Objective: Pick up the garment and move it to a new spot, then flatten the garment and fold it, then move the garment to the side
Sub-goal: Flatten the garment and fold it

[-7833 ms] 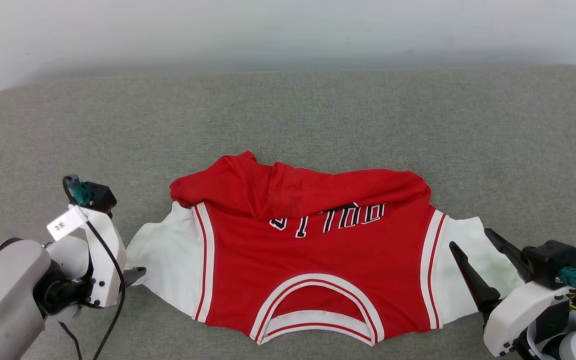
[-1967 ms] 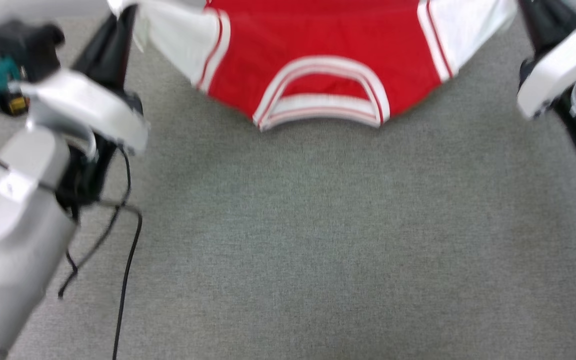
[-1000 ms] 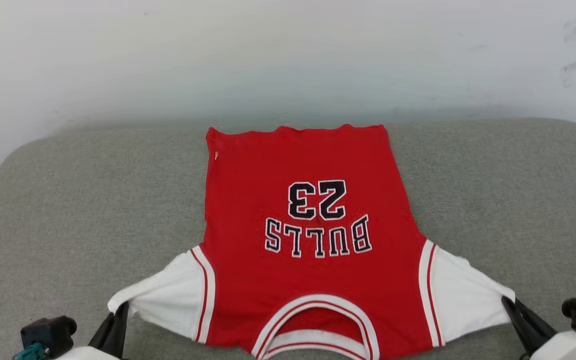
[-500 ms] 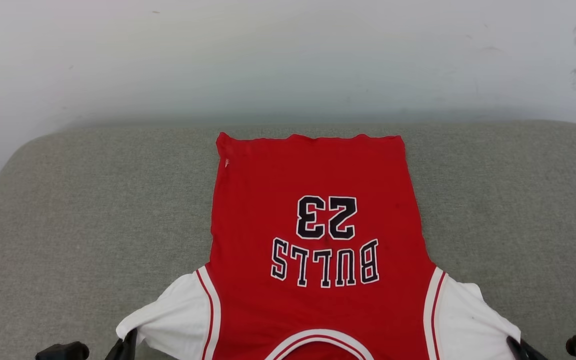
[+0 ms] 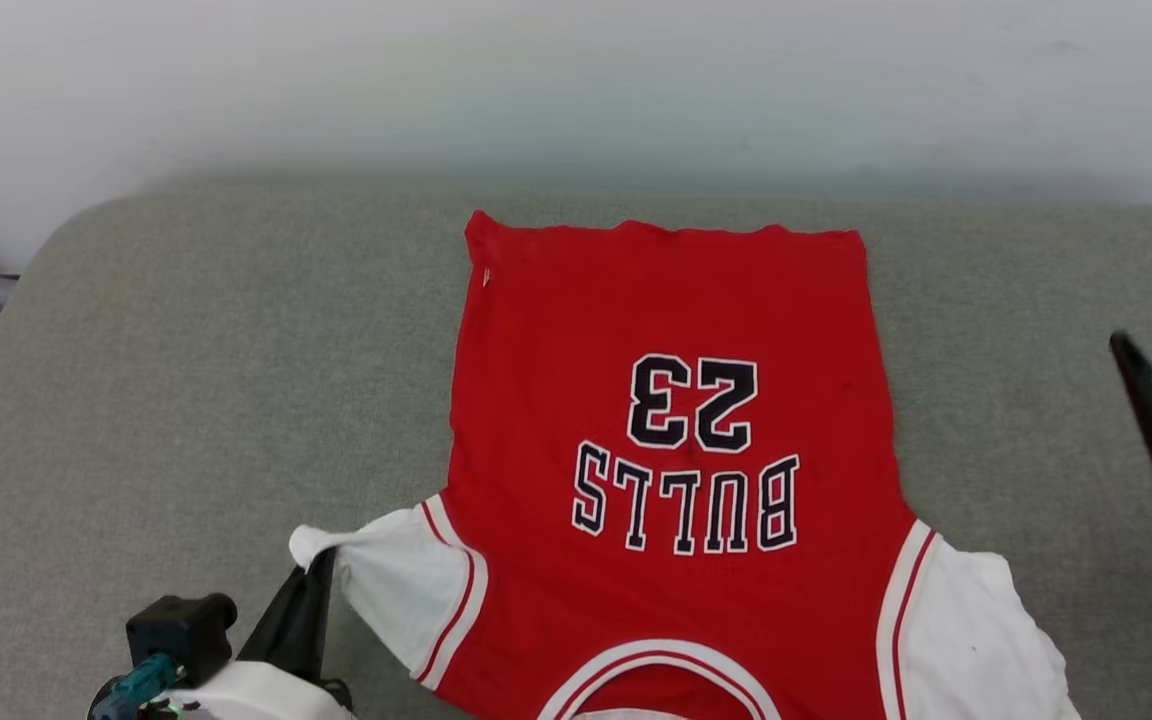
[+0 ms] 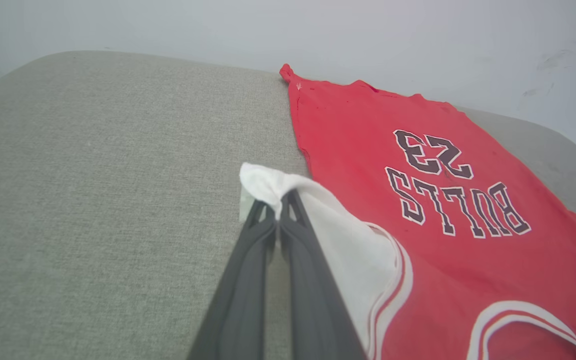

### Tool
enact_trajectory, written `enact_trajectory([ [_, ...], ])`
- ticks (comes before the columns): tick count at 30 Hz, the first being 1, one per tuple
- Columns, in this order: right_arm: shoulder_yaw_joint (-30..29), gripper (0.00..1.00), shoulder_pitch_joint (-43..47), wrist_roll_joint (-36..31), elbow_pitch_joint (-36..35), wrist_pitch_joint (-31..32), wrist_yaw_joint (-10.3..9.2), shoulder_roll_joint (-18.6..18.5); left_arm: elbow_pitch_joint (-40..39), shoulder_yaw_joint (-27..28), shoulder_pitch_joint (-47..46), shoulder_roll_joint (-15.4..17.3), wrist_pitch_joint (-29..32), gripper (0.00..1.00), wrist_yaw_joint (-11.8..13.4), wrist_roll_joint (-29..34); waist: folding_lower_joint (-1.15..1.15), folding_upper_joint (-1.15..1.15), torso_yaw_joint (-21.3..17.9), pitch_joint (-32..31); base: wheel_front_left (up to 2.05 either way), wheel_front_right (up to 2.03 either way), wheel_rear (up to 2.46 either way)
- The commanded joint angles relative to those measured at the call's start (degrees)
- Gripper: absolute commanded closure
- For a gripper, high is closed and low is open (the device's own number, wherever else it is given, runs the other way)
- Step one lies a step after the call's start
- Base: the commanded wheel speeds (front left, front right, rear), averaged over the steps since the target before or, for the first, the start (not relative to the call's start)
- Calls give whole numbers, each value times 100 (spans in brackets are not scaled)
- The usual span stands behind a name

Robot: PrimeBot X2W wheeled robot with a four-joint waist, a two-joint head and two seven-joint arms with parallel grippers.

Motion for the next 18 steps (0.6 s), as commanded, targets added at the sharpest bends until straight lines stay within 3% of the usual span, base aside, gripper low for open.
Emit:
enact_trajectory([
  [1,10,0,-255,64,-61,81,-5,-45,-45,-1,-122,-45,-27,100,4,46,-1,0,156,223,0,0,0],
  [8,343,0,-2126,420,122,1461,-5,-590,-230,-75,-603,-280,-27,100,-83,353,-1,0,557,972,0,0,0],
  [18,1309,0,-4477,804,1446,4467,-5,-1079,-264,-135,-1248,-774,-22,100,-345,753,-1,0,1097,1989,0,0,0],
])
